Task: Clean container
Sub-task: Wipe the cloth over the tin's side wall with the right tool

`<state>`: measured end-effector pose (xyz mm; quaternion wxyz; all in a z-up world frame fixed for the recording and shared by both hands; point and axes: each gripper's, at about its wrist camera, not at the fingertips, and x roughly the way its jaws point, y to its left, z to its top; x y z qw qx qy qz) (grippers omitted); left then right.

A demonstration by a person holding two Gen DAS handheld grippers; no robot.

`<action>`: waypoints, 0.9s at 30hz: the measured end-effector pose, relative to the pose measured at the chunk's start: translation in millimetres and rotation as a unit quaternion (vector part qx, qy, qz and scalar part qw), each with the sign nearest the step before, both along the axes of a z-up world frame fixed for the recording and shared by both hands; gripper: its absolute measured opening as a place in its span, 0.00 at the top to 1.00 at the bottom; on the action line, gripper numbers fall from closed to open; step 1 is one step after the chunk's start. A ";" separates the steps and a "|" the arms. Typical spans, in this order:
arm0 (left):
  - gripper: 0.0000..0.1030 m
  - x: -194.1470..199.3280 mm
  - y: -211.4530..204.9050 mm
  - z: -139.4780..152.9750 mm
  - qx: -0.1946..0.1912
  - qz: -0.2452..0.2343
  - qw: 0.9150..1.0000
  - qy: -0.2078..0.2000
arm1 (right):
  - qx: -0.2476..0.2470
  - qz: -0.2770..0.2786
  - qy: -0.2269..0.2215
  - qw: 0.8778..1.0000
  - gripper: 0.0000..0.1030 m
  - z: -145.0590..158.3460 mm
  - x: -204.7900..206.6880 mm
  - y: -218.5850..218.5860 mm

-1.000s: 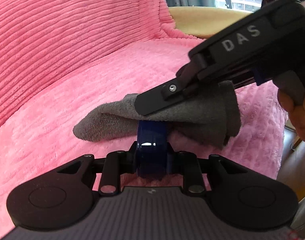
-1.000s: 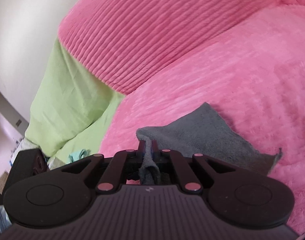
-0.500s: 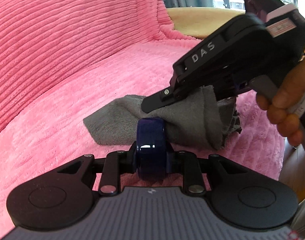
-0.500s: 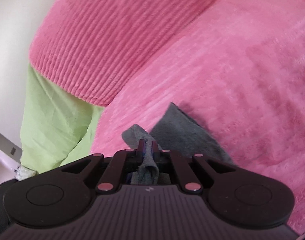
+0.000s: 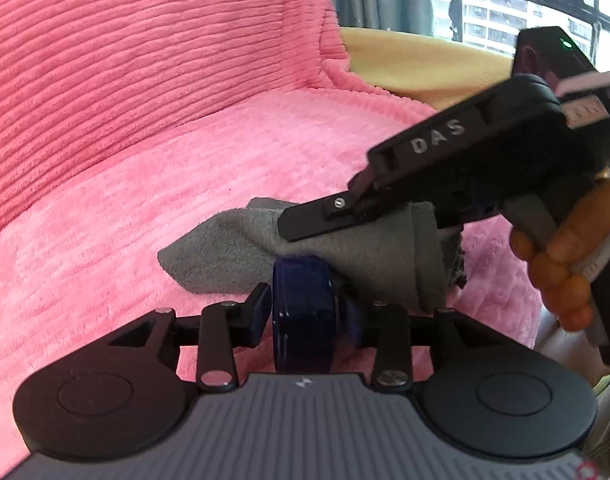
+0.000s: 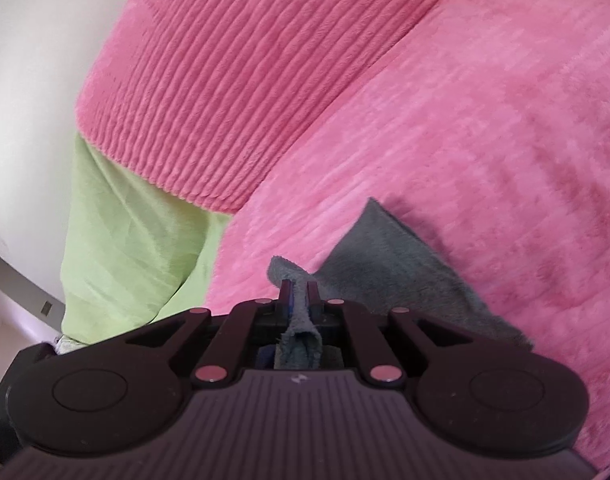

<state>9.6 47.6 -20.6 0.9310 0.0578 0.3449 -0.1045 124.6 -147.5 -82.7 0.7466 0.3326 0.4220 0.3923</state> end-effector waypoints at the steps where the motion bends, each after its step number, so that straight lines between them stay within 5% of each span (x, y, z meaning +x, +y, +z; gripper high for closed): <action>1: 0.58 -1.4 0.5 0.6 0.000 0.000 1.000 -0.001 | -0.001 0.003 -0.003 1.000 0.96 1.8 -1.0 1.4; 3: 0.61 -4.1 1.5 1.7 0.001 0.001 1.000 -0.004 | -0.001 0.012 -0.010 1.000 0.96 5.9 -3.7 3.4; 4: 0.71 -5.5 2.0 2.2 0.001 0.001 1.000 -0.005 | 0.000 0.017 -0.013 1.000 0.96 8.1 -5.3 4.2; 17: 0.72 -19.3 -5.3 -9.7 0.050 0.010 0.999 0.008 | -0.040 0.101 -0.088 0.990 0.96 38.0 -35.4 26.9; 27: 0.71 -19.3 -9.8 -11.8 0.063 0.010 0.998 0.006 | -0.018 0.087 -0.045 0.995 0.99 25.1 -22.7 21.0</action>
